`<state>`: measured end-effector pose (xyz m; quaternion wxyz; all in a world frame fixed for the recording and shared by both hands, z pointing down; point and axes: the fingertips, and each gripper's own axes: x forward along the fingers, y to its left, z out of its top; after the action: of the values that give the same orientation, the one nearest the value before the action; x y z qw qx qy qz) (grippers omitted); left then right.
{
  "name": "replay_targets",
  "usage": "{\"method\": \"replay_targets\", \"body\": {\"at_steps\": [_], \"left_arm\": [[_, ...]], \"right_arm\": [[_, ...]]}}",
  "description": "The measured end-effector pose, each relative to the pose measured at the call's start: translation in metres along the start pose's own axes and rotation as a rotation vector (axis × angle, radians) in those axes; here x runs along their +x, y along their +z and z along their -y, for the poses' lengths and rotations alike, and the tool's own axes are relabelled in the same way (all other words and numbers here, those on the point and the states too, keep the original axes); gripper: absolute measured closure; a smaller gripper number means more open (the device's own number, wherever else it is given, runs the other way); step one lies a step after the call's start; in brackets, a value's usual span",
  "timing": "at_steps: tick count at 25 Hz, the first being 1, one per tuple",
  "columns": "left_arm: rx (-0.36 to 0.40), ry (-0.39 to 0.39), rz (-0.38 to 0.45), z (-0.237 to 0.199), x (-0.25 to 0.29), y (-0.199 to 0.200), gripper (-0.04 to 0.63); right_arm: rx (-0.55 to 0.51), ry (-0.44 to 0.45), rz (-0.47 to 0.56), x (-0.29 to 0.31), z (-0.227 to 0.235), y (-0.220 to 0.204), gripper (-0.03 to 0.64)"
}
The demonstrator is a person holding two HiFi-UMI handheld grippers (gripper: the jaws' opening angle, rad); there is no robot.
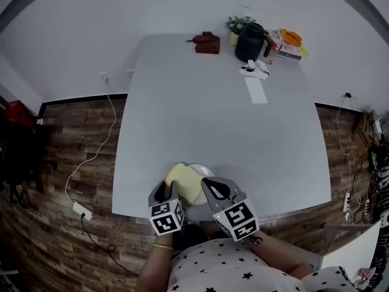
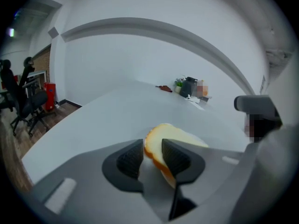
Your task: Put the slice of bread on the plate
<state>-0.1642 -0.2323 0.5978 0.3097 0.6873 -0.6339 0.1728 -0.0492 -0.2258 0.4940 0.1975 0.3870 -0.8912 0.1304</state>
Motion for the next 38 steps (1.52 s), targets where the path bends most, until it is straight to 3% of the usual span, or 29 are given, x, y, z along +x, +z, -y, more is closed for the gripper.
{"method": "replay_targets", "body": {"at_steps": [7, 14, 21, 38], "left_arm": [[-0.015, -0.014, 0.082, 0.009, -0.028, 0.033, 0.487], [0.016, -0.033, 0.113, 0.036, -0.075, 0.058, 0.586], [0.062, -0.045, 0.137, 0.053, -0.097, 0.056, 0.586], [0.049, -0.05, 0.139, 0.057, -0.106, 0.054, 0.586]], "right_arm": [[-0.012, 0.017, 0.018, 0.003, -0.005, 0.005, 0.618], [-0.013, 0.038, 0.029, 0.0, -0.013, 0.005, 0.618], [-0.03, 0.066, 0.035, -0.009, -0.025, 0.004, 0.618], [-0.055, 0.063, 0.059, -0.024, -0.03, 0.01, 0.618]]}}
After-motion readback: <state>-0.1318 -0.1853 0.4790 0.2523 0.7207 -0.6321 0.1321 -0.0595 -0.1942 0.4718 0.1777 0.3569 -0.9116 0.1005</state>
